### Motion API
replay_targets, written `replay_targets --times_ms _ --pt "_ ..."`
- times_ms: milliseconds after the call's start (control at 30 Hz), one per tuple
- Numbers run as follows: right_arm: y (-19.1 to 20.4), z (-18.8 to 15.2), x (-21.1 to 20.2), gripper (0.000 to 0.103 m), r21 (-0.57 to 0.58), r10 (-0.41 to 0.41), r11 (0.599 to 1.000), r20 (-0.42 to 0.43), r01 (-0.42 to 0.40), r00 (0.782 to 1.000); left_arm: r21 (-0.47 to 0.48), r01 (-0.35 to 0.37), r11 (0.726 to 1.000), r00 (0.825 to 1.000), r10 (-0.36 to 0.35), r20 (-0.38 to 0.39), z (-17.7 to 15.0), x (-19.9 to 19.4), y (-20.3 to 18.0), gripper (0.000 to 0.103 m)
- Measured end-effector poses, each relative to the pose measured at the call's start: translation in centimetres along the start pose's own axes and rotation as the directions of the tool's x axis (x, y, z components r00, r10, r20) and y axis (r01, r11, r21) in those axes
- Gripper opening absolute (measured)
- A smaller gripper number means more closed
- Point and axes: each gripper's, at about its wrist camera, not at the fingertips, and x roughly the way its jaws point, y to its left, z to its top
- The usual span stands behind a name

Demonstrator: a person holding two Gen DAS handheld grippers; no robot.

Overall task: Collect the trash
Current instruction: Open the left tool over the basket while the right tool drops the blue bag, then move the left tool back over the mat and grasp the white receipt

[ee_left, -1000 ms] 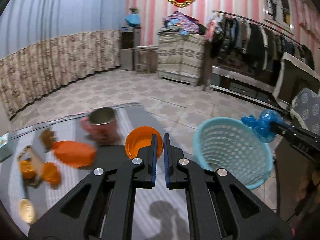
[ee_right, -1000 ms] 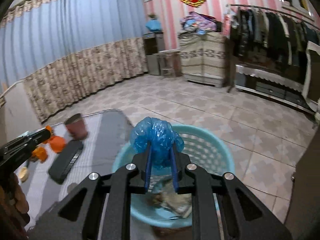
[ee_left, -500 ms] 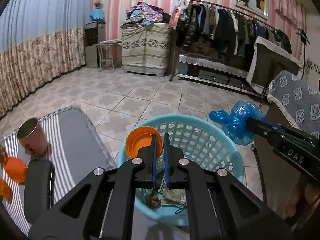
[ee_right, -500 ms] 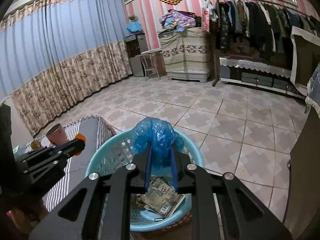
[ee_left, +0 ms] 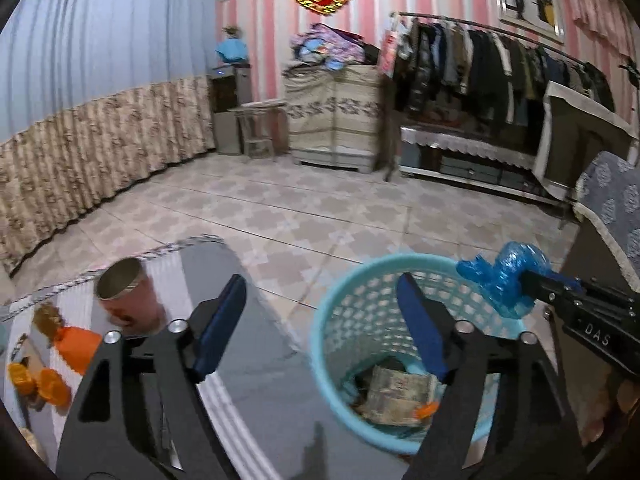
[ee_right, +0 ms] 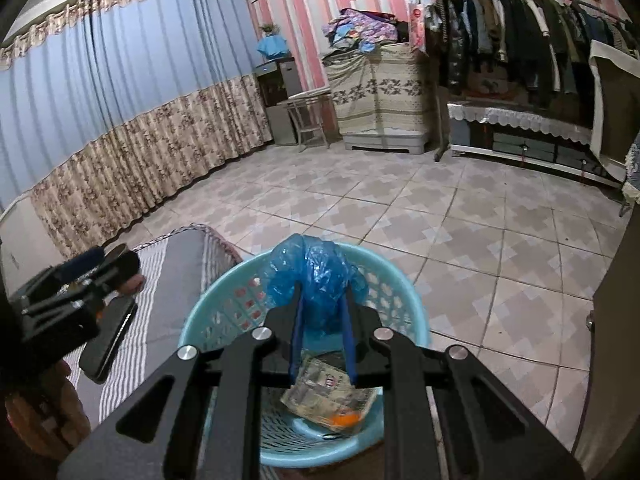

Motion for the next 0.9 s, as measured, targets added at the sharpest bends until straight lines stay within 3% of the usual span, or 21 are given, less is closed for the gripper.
replay_targets --times_ms 100,300,333,400,533,600,900 --pt "1.1 -0.2 0.8 0.017 -0.022 0.006 1.000 -0.010 -0.006 1.000 0.010 -0.060 0.998 0.998 0.060 0.022 0.2 -1.0 1.1 0.090" --pt "2.4 -0.7 2.9 0.023 -0.039 0.012 0.999 -0.046 -0.014 0.999 -0.012 -0.149 0.989 0.987 0.149 0.053 0.1 -3.0 4.3 0.096" --pt "2.5 -0.8 3.0 0.030 -0.036 0.014 0.999 -0.049 -0.016 0.999 -0.020 -0.157 0.987 0.986 0.158 0.054 0.1 -3.3 4.7 0.097" --pt "2.7 -1.0 3.4 0.070 -0.034 0.004 0.999 -0.047 -0.005 0.999 -0.044 -0.185 0.982 0.981 0.187 0.056 0.1 -3.9 6.1 0.097" --pt "3.2 -1.2 3.8 0.077 -0.044 -0.017 0.999 -0.051 0.015 0.999 -0.078 -0.215 0.974 0.975 0.218 0.042 0.0 -4.6 8.4 0.097" --pt "3.3 -1.2 3.9 0.086 -0.052 -0.050 0.998 -0.046 0.048 0.998 -0.097 -0.223 0.970 0.973 0.227 0.033 -0.1 -5.2 9.7 0.097" --pt "4.3 -0.8 2.4 0.093 -0.068 -0.062 0.996 0.010 0.063 0.998 -0.118 -0.311 0.943 0.947 0.318 0.049 -1.9 -9.7 14.6 0.098"
